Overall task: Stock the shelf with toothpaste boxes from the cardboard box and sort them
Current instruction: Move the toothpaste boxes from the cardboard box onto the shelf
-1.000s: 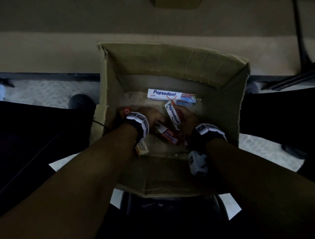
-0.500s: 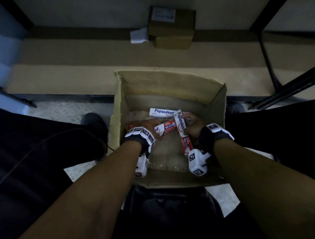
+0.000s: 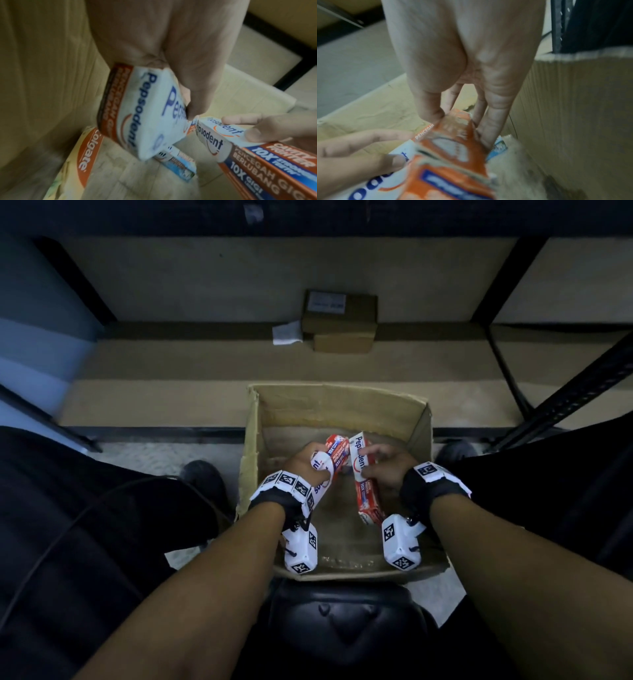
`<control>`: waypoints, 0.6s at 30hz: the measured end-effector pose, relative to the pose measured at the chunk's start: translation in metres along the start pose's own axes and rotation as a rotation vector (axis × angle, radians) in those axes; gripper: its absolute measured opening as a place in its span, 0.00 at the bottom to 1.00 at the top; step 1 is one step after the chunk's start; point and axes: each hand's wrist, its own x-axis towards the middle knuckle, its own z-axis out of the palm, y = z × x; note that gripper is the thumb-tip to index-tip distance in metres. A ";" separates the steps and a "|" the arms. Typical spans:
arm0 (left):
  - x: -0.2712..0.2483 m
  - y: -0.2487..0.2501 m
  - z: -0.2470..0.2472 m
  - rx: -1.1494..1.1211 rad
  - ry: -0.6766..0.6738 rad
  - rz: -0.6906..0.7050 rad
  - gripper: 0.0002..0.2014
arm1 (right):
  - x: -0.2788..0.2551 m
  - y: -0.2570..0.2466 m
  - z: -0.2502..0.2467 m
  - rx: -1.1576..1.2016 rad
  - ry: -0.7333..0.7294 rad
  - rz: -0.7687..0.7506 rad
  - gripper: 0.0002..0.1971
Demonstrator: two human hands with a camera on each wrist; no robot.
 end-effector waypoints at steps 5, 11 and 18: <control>-0.011 0.022 -0.015 -0.006 0.020 0.003 0.25 | -0.022 -0.017 -0.006 0.033 -0.005 -0.047 0.17; -0.024 0.050 -0.041 0.061 0.037 0.032 0.27 | -0.046 -0.040 -0.018 0.006 0.002 -0.067 0.16; -0.042 0.085 -0.067 -0.009 0.122 0.088 0.24 | -0.074 -0.080 -0.031 -0.048 0.077 -0.149 0.14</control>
